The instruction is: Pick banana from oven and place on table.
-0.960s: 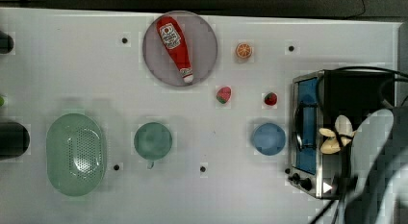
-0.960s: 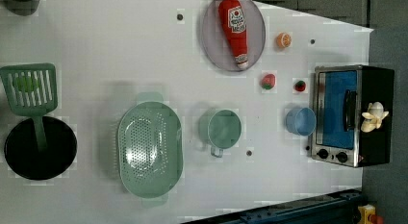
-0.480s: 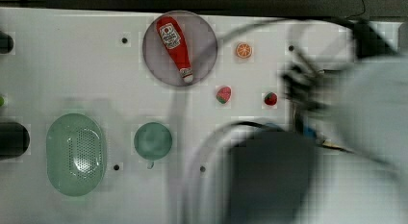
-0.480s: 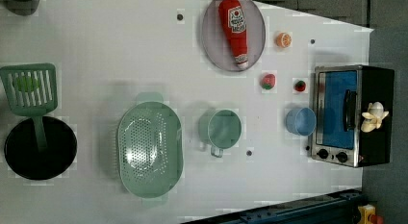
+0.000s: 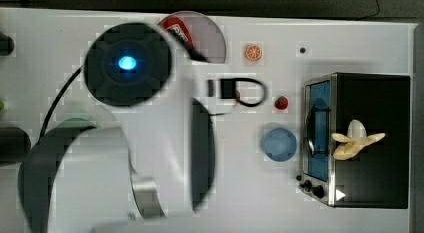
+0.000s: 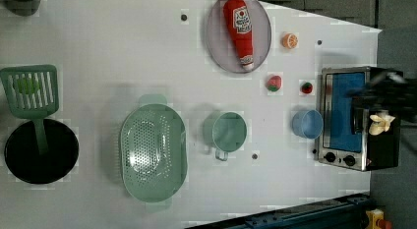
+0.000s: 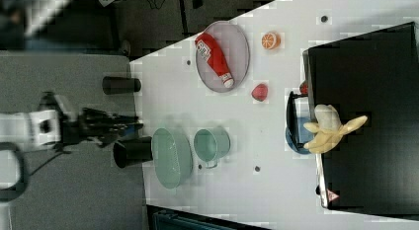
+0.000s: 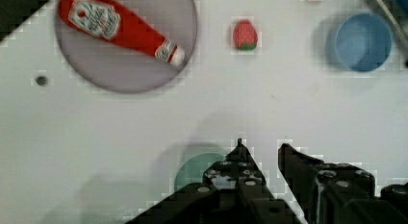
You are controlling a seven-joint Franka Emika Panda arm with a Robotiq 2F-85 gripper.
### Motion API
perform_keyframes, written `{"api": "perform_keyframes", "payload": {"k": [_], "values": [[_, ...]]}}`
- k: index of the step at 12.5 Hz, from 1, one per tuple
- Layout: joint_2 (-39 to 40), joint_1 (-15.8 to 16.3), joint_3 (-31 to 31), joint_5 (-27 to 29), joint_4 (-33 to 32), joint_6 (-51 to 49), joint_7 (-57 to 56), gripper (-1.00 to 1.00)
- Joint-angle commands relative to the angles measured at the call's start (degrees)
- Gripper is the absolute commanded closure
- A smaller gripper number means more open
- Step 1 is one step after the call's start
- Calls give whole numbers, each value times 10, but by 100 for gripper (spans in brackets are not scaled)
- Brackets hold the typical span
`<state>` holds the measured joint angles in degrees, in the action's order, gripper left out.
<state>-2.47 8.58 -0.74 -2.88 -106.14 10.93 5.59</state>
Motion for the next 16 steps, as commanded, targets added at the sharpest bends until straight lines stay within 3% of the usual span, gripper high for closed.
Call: {"api": "perform_keyframes", "payload": {"k": [1, 6, 9, 15, 16], "values": [[14, -27, 56, 5, -72, 70, 61, 45], [25, -27, 93, 5, -228, 231, 61, 45], [50, -27, 101, 5, -283, 329, 61, 39], [83, -27, 103, 5, -297, 394, 61, -94], [76, -27, 103, 5, -291, 395, 61, -100]]}}
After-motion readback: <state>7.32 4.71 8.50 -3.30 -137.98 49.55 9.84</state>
